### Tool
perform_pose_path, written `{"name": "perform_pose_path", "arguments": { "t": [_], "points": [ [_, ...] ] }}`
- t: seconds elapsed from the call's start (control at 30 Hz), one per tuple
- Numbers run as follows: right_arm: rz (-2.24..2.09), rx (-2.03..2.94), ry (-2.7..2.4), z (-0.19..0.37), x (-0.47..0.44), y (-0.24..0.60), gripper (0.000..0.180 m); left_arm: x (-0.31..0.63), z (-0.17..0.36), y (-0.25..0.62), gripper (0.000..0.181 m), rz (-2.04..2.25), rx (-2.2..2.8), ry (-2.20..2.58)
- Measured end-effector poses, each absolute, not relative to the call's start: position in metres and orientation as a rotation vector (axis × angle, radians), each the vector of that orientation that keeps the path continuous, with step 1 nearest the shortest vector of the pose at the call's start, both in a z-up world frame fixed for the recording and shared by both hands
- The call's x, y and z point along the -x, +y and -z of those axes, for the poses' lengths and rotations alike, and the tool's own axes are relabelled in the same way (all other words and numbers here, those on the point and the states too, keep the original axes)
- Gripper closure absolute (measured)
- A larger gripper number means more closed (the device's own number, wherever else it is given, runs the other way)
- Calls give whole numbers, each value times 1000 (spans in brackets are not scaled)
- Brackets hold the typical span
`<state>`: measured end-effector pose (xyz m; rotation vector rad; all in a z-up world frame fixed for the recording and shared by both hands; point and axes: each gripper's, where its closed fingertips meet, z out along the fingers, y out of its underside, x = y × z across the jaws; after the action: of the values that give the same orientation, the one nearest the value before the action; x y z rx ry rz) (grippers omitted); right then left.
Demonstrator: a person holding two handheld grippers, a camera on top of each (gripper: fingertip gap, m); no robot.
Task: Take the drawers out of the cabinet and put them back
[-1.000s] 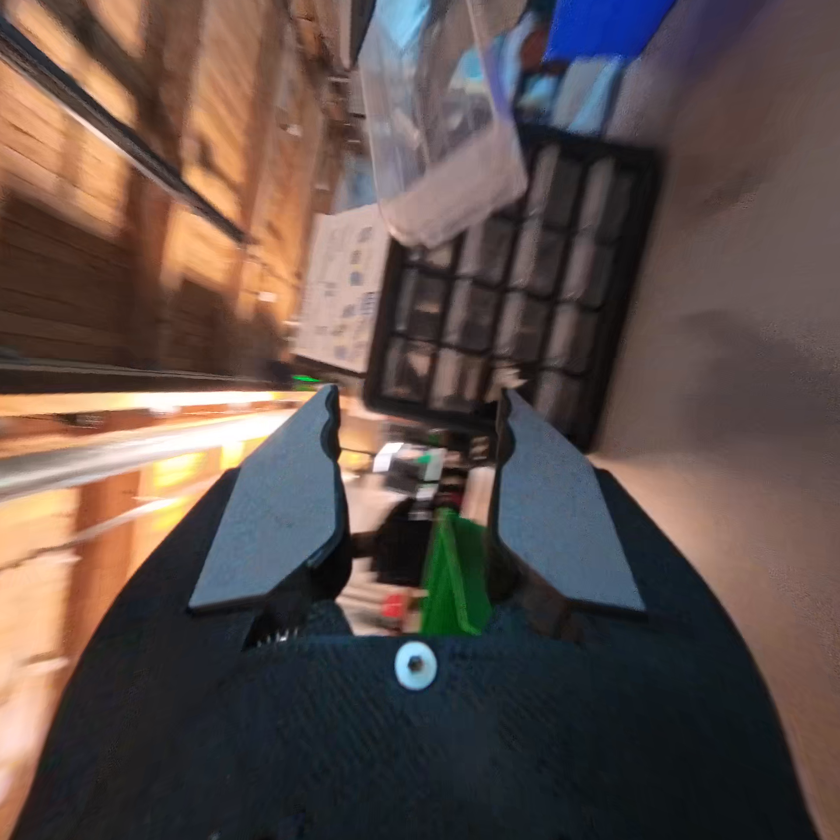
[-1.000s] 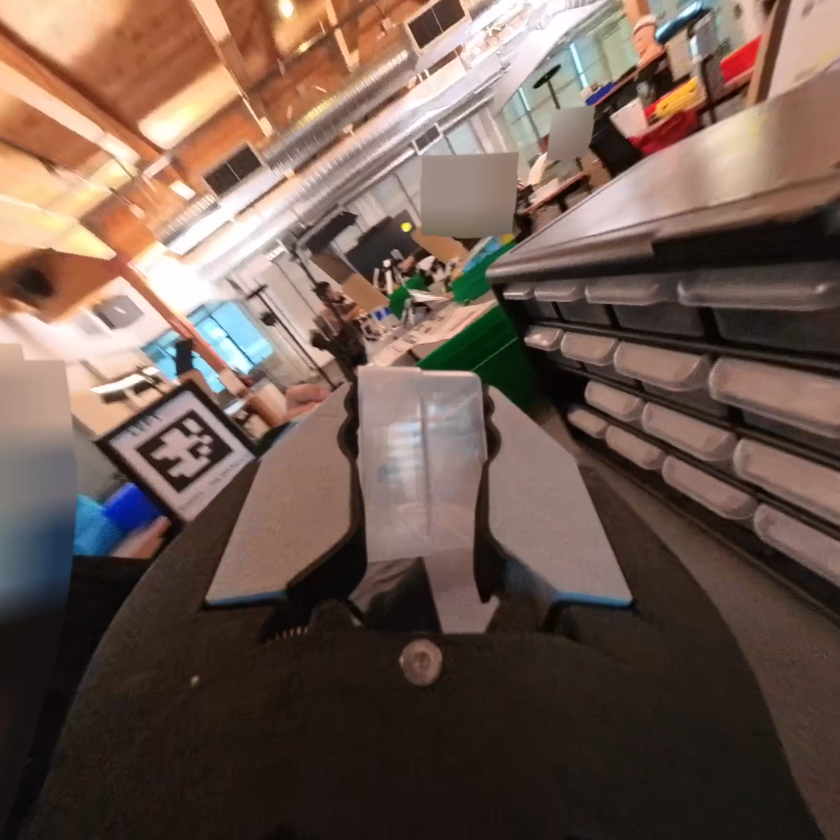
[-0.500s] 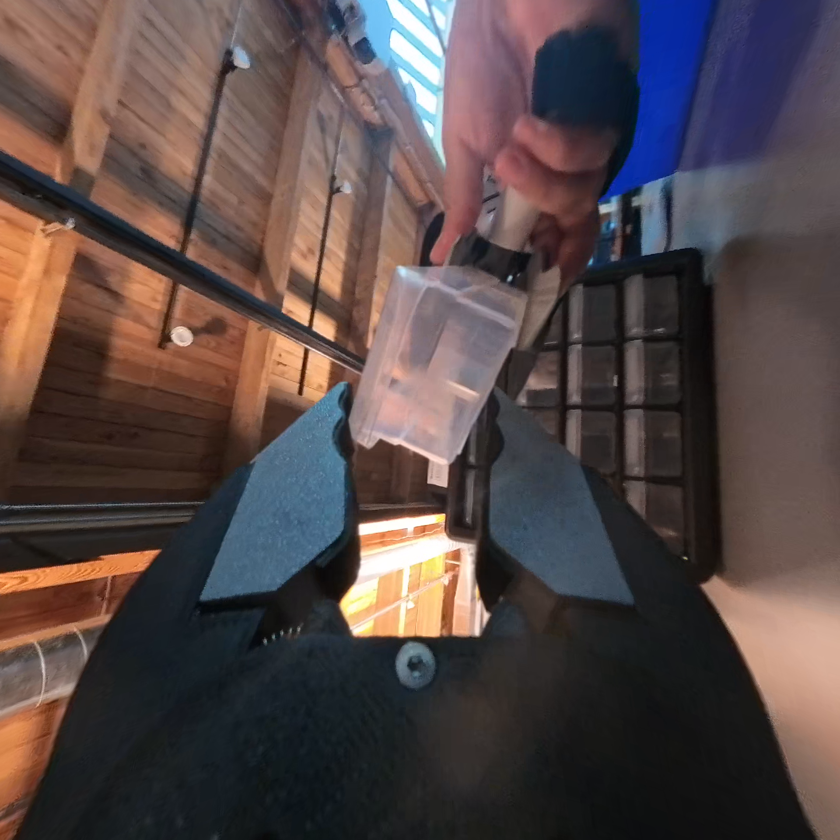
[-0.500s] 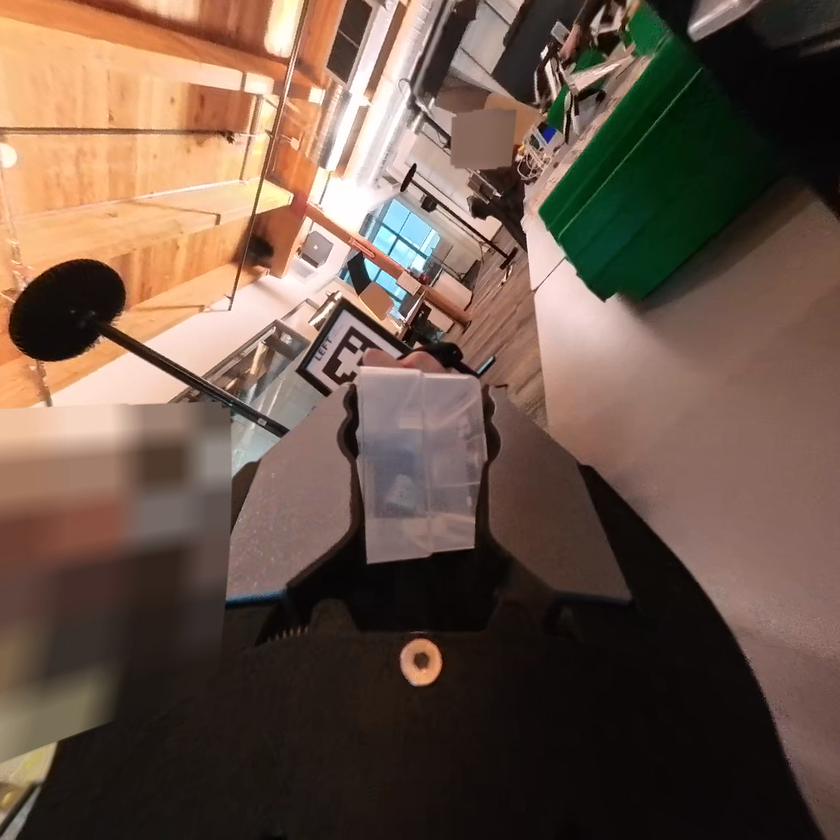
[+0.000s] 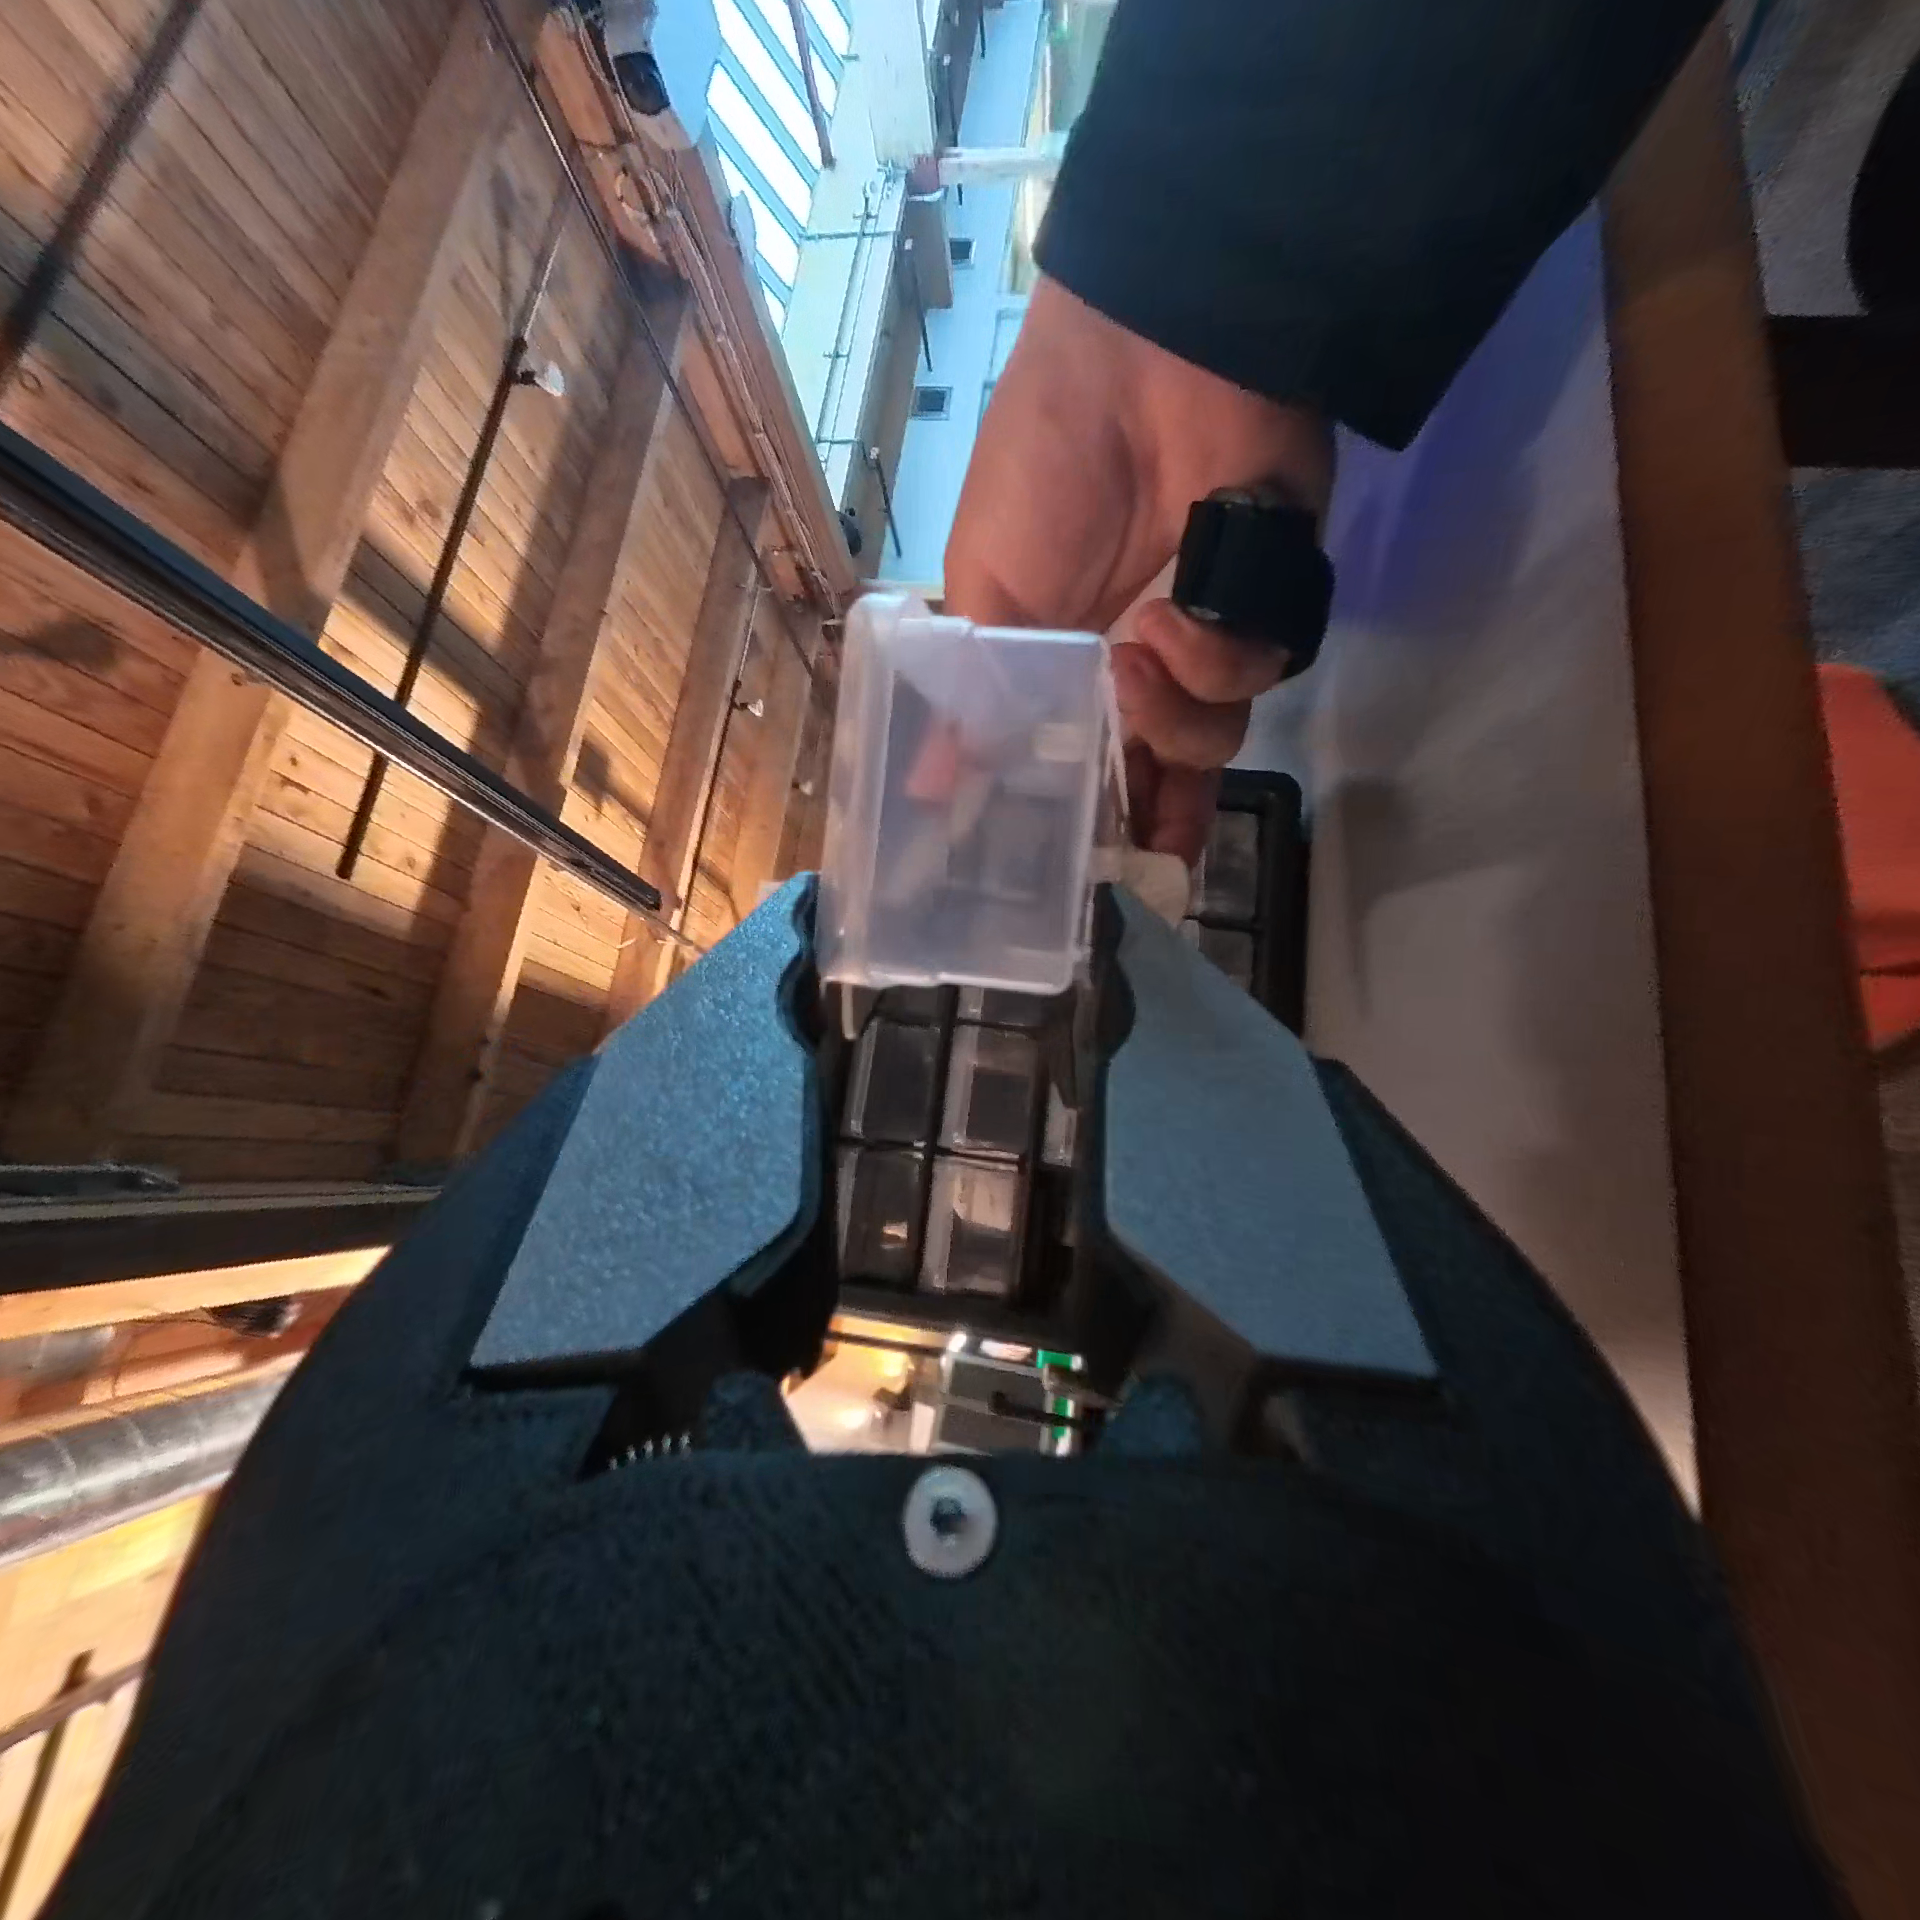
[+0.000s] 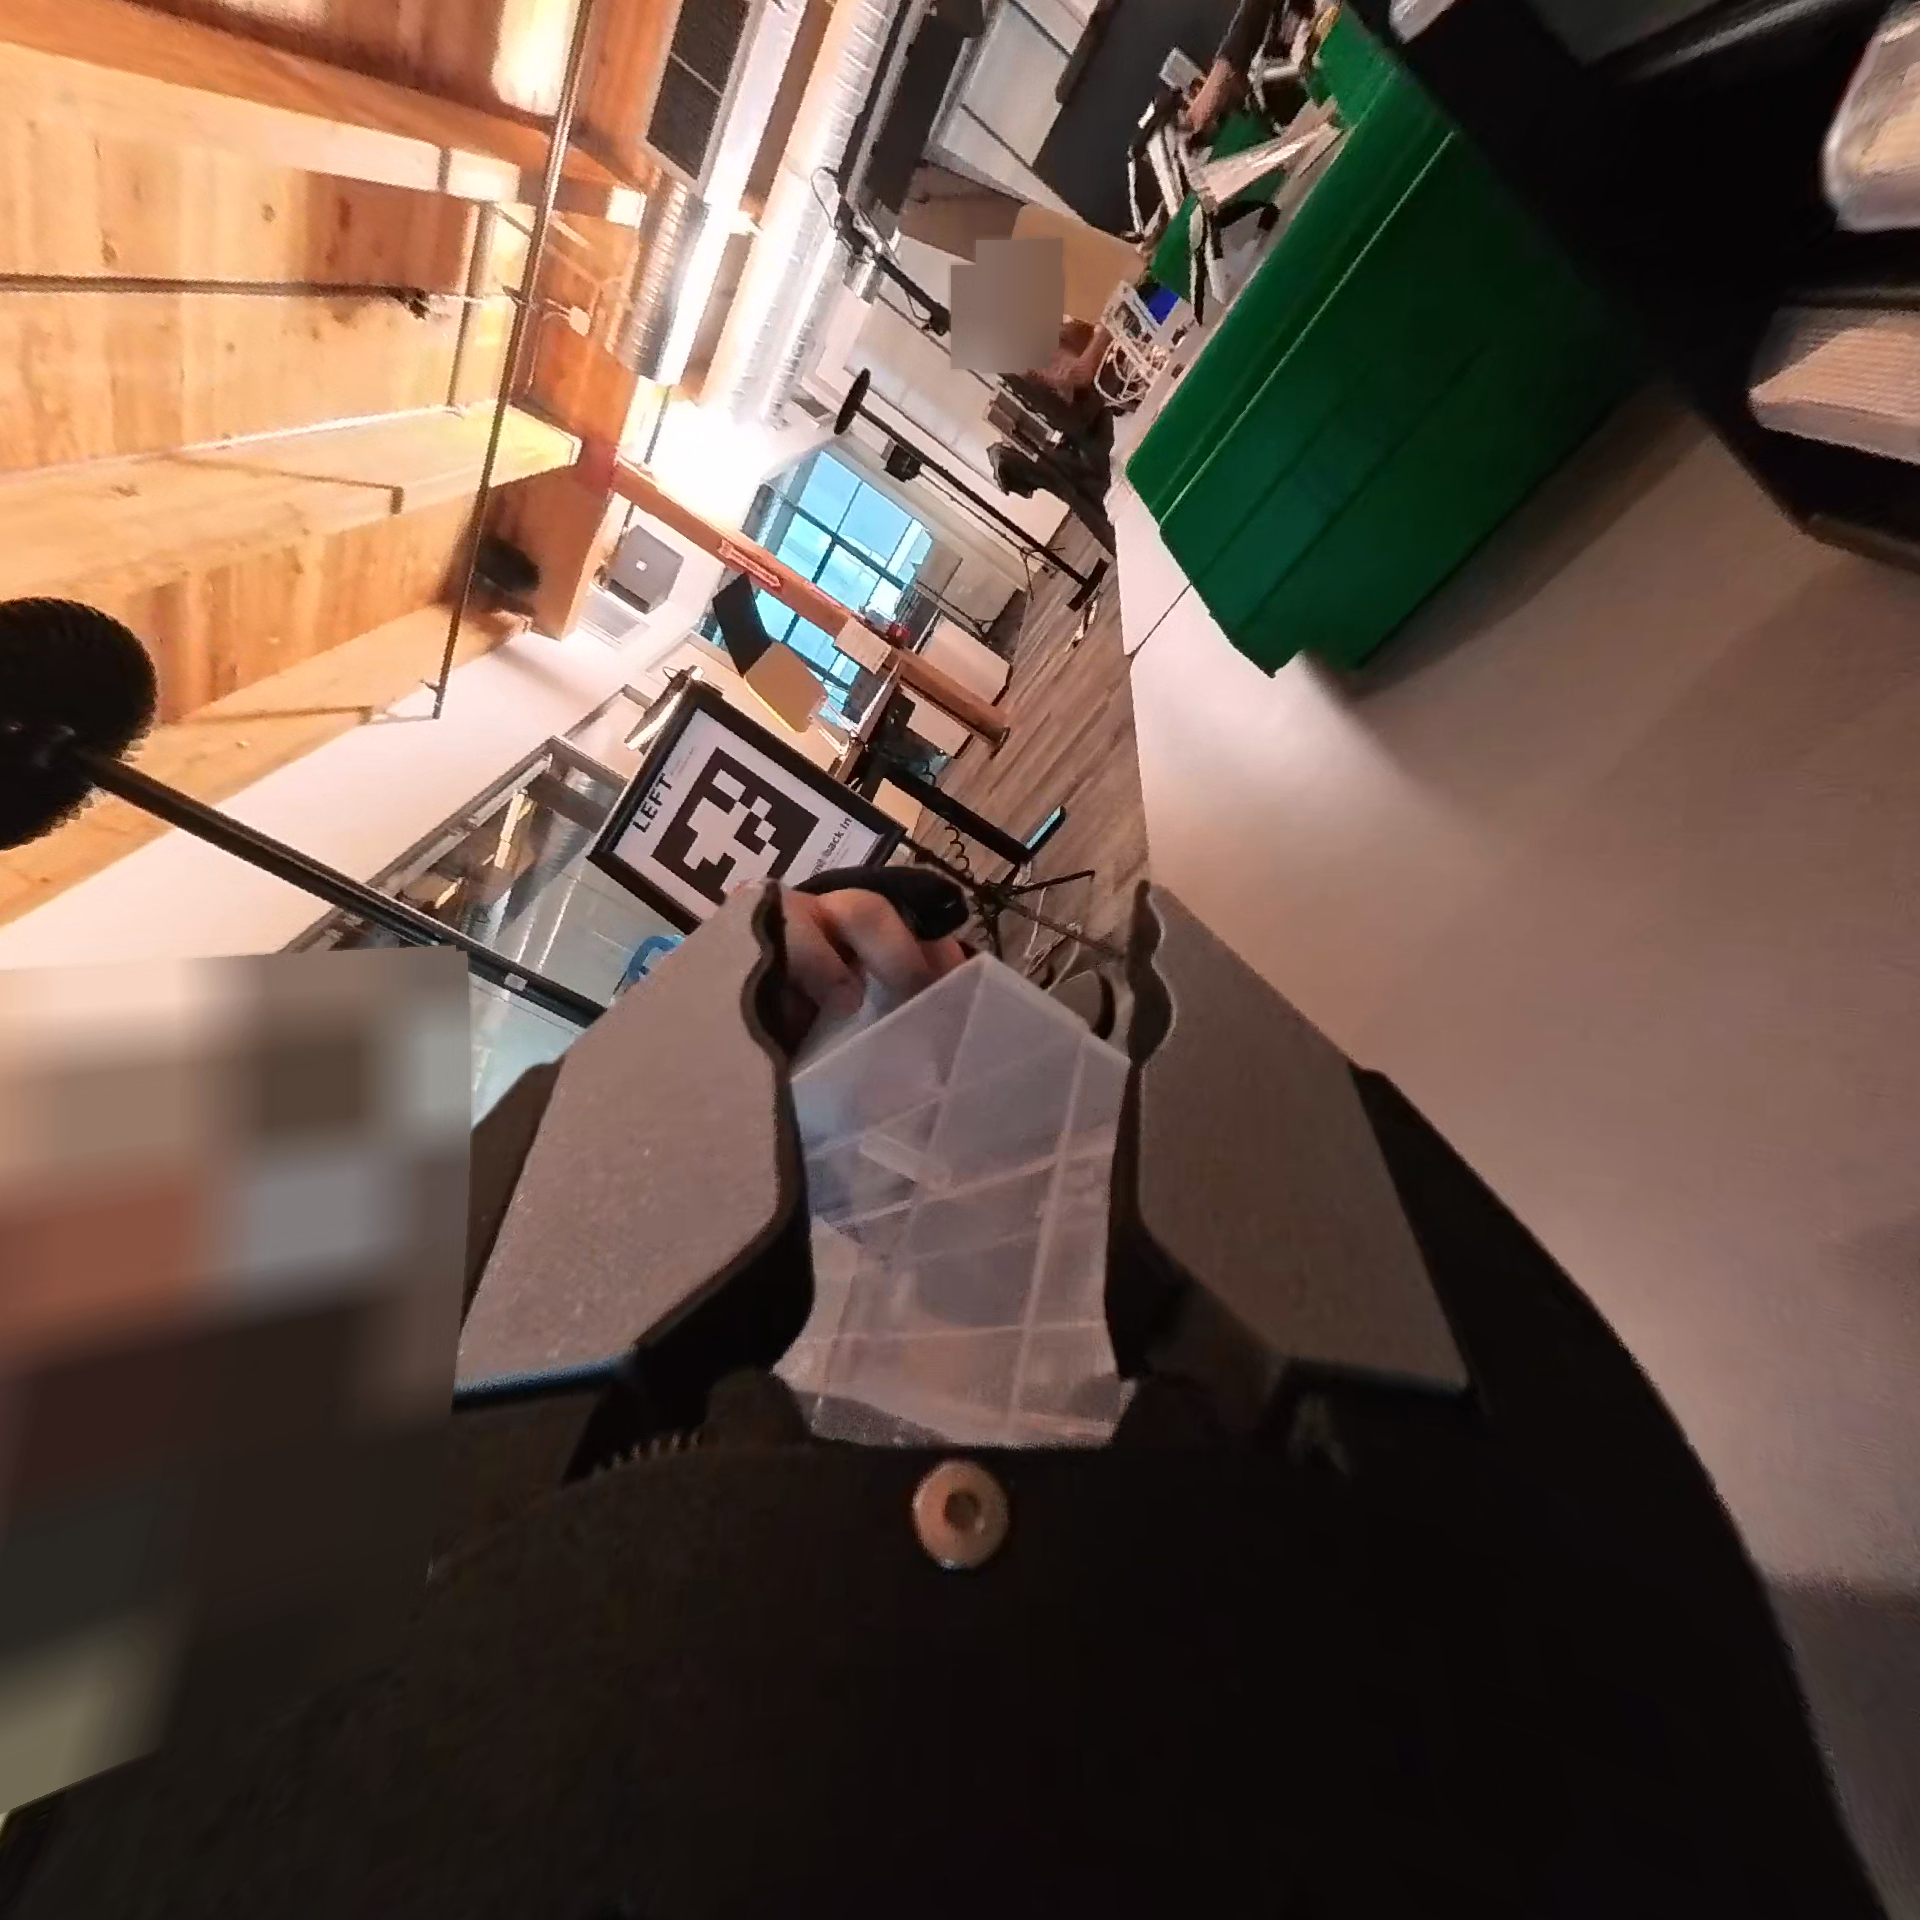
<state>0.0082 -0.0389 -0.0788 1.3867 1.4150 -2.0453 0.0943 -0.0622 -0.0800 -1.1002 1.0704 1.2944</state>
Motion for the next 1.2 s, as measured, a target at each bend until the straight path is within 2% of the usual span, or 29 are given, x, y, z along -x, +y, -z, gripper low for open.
{"name": "perform_pose_path", "arguments": {
  "t": [0.03, 0.23, 0.47, 0.7, 0.8, 0.97, 1.13, 1.2],
  "points": [
    [2055, -1416, 1427, 80, -6, -35, 115, -91, 80, -62, 132, -1287, 1112, 1062],
    [2146, -1598, 1464, 78, 3, -8, 97, -84, 88, -63, 133, -1175, 1201, 1072],
    [2209, -1629, 1419, 73, 4, 7, 93, -81, 78, -67, 133, -1194, 1195, 1058],
    [2358, -1743, 1485, 58, -1, 40, 92, -26, 93, -68, 134, -1207, 1415, 1007],
    [2344, -1735, 1708, 51, -6, 32, 90, -5, 97, -68, 134, -1263, 1487, 981],
    [2223, -1409, 2204, 38, -27, -29, 91, 17, 102, -68, 133, -1328, 1562, 940],
    [1966, -1214, 2591, 56, -37, -81, 95, 15, 105, -66, 133, -1374, 1578, 952],
    [1858, -1194, 2703, 68, -36, -92, 104, 11, 103, -66, 133, -1400, 1557, 970]
  ]
}}
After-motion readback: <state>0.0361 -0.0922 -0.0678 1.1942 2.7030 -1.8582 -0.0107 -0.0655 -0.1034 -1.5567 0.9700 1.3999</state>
